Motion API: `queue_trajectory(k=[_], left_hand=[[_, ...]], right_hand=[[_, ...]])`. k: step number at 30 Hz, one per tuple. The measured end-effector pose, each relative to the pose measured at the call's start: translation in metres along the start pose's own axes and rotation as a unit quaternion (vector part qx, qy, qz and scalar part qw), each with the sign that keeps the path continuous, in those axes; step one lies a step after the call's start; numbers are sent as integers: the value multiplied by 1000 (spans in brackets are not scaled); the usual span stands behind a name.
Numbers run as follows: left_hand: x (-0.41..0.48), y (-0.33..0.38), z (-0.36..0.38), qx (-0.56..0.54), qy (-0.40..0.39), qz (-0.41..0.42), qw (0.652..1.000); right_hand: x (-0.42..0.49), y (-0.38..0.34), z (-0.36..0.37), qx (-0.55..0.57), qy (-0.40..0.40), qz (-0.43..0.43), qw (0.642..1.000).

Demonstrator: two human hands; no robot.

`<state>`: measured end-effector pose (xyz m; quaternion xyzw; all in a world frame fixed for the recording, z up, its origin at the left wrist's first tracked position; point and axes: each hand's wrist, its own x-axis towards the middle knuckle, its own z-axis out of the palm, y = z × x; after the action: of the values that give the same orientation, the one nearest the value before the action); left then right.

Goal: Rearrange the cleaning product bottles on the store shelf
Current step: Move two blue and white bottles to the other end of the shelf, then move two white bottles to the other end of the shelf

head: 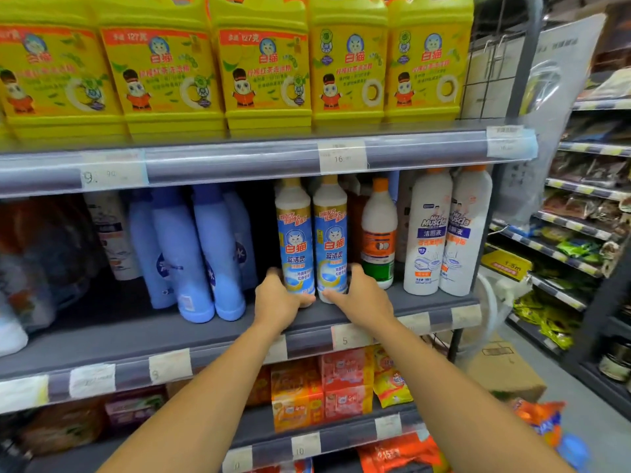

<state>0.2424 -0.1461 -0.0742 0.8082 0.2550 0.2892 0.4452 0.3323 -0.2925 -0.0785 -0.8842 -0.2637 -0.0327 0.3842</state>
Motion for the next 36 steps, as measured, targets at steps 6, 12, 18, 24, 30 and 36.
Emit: queue_trajectory(k=[6,12,18,24,30,36], left_hand=[[-1,-3,2,8,4,21,1000],[-6,0,4,32,3,26,999],[-12,2,4,30,17,24,999],[-51,13,17,1,228,119,966],[-93,82,105,-11,119,229,966],[-71,123,157,-64,-28,131,989]], right_hand=[[-4,1,3,-40,11,-6,999],[-7,2,2,-58,7,-11,998],[-23,7,-8,-10,10,-40,999],[-53,66,-78,115,253,-25,960],[-20,111,-139,166,368,47,914],[9,128,-137,212,259,1,942]])
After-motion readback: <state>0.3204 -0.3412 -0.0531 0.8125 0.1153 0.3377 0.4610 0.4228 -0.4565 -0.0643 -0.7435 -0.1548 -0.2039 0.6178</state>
